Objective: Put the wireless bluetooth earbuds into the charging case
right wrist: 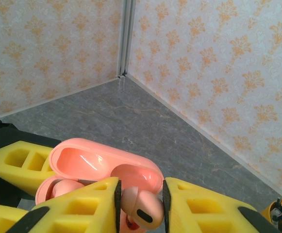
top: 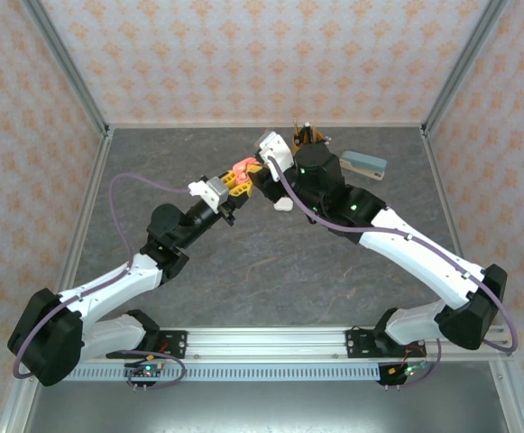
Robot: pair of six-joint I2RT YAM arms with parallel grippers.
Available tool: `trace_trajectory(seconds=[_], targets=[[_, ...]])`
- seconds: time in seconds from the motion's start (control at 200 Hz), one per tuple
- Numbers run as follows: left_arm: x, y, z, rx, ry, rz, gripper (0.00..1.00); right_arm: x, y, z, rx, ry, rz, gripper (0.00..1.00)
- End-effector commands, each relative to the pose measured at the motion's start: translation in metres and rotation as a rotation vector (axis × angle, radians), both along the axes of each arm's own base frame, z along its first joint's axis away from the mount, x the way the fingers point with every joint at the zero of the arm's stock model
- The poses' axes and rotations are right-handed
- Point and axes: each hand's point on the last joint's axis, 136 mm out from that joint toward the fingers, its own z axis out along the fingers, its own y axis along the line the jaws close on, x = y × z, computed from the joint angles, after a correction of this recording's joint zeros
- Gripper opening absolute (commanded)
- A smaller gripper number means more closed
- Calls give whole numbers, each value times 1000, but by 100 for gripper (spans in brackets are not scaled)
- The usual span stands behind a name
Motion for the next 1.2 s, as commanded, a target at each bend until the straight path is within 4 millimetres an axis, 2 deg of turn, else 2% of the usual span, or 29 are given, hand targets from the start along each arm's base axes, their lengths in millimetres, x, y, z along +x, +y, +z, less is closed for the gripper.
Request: trace_trajectory(seconds=[0.0, 0.17, 0.56, 1.196], targets=[[-8, 0, 36, -43, -114, -17, 0, -5, -6, 5, 10, -7, -7, 30], [-7, -1, 34, -42, -109, -20, 0, -5, -8, 8, 17, -11, -14, 34], [-3, -6, 26, -44, -86, -31, 0, -2, -6, 29, 57, -32, -23, 42], [1, -7, 18, -47, -71, -28, 0, -2, -3, 49, 125, -24, -21, 43]])
